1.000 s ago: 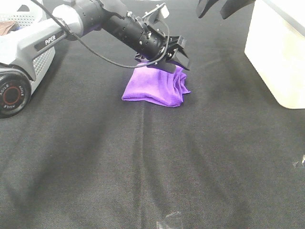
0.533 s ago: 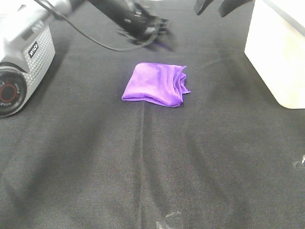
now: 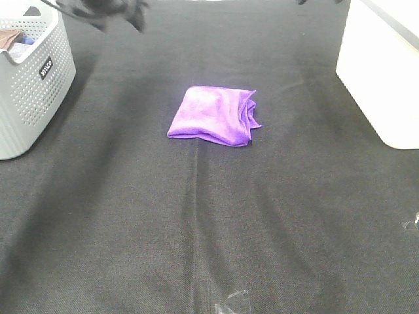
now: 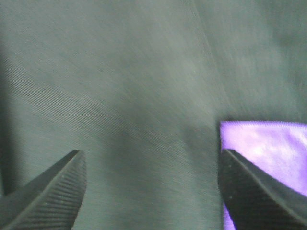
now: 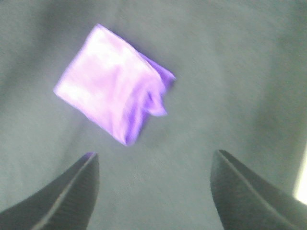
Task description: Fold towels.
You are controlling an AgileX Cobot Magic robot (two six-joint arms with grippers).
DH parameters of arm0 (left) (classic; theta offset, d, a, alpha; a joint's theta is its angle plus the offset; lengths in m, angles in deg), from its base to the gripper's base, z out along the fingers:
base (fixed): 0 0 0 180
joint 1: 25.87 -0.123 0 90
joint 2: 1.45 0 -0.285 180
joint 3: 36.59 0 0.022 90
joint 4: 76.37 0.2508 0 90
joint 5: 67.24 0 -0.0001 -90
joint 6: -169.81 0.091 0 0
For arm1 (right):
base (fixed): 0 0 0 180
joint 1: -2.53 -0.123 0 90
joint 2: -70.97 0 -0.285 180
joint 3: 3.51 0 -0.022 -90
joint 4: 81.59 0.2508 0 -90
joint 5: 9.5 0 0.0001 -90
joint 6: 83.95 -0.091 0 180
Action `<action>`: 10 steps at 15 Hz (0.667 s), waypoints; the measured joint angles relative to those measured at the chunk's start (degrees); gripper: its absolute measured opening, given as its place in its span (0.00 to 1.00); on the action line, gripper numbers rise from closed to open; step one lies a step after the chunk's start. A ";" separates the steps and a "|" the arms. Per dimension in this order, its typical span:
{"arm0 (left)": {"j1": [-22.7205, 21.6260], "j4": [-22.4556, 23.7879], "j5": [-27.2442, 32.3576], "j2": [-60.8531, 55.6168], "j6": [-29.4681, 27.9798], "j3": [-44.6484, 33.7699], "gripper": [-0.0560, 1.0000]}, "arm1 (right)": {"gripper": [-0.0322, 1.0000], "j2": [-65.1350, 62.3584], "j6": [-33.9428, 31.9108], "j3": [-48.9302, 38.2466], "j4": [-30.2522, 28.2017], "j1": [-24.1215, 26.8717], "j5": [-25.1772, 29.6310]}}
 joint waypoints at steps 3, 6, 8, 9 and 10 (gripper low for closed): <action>-3.15 -2.29 -0.17 -12.89 3.44 -19.31 0.72 | 0.67 -6.19 -0.40 -4.01 -0.17 0.00 0.00; -3.27 -4.30 0.40 -28.36 8.65 -43.49 0.72 | 0.67 -11.40 -0.74 -5.90 -0.23 0.00 0.00; -8.25 -4.53 0.69 -38.90 10.94 -53.00 0.72 | 0.67 -15.58 -1.55 -8.94 -0.23 0.00 0.00; -12.26 -4.58 0.69 -42.91 11.12 -55.06 0.72 | 0.67 -17.88 -2.01 -10.94 -0.23 0.00 0.00; -16.50 -4.35 0.69 -46.41 11.63 -56.55 0.72 | 0.67 -20.05 -2.86 -13.58 -0.29 0.00 0.00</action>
